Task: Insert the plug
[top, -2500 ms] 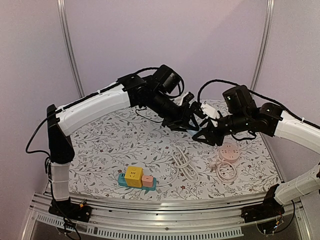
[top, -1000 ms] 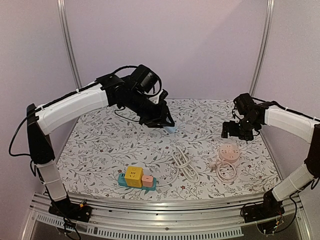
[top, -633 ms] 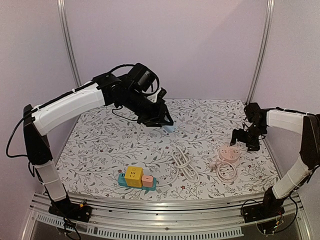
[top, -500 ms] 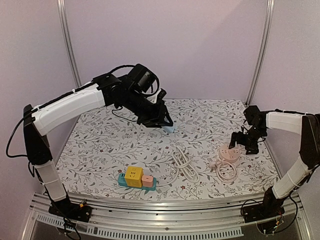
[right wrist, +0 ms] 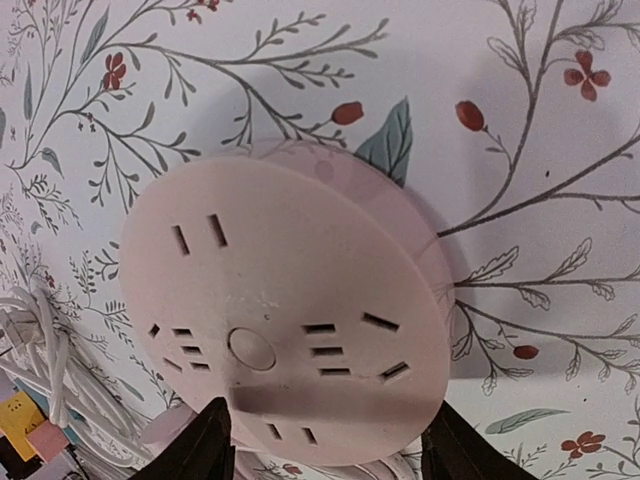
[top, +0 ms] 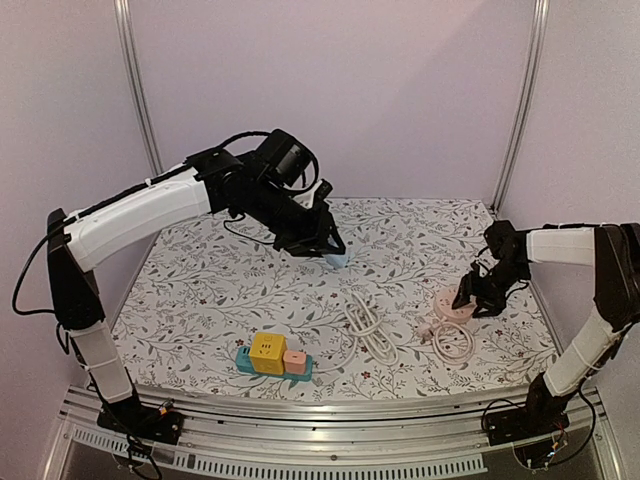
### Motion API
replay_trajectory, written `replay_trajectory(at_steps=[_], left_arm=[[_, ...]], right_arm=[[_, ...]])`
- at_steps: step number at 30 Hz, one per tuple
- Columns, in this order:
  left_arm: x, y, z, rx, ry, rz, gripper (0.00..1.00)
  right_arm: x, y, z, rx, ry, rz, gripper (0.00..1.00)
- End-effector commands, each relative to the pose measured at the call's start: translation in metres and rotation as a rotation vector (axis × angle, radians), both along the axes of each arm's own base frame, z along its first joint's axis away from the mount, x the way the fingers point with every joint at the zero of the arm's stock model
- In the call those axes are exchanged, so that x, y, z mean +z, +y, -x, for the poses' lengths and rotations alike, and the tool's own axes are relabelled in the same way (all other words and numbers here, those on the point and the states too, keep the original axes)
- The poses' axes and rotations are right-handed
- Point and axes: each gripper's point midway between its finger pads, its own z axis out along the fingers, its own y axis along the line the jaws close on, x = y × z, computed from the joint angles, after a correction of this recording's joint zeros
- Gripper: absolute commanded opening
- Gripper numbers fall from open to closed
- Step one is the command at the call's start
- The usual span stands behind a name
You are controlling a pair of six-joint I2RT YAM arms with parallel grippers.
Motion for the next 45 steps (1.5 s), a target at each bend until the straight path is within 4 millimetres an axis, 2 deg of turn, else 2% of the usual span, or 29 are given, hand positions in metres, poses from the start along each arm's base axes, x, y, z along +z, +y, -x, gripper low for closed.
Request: replay_trajectory(at_steps=[1,6,21,26,29,35,39,45], left_arm=[[0.0,0.001,-0.007,0.004,-0.002,0.0,0.0],[0.0,0.001,-0.007,0.001,-0.004,-0.001,0.0],[-0.001,0.001,-0.009,-0.004,-0.002,-0.017,0.0],[-0.002,0.005,-0.007,-0.003,0.002,-0.03,0.0],[-0.005,0.006,-0.006,-0.006,0.009,-0.041,0.0],[-0.007,0.002,-0.004,-0.021,0.006,-0.055,0.0],[-0.01,-0.009,-0.003,-0.039,-0.006,-0.08,0.0],[-0.013,-0.039,0.0,-0.092,-0.025,-0.091,0.0]], right_arm=[[-0.007,0.012,0.005,0.014,0.028,-0.075,0.6],[-0.012,0.024,0.013,0.019,0.061,-0.141,0.57],[-0.008,0.111,0.012,0.241,0.077,-0.215,0.55],[-0.004,0.142,0.016,0.333,0.099,-0.298,0.55],[-0.006,0.154,0.017,0.372,0.112,-0.315,0.54],[0.01,0.159,0.012,0.385,0.075,-0.331,0.55],[0.02,0.146,0.006,0.381,0.029,-0.237,0.57],[0.051,0.127,-0.006,0.351,-0.052,-0.153,0.62]])
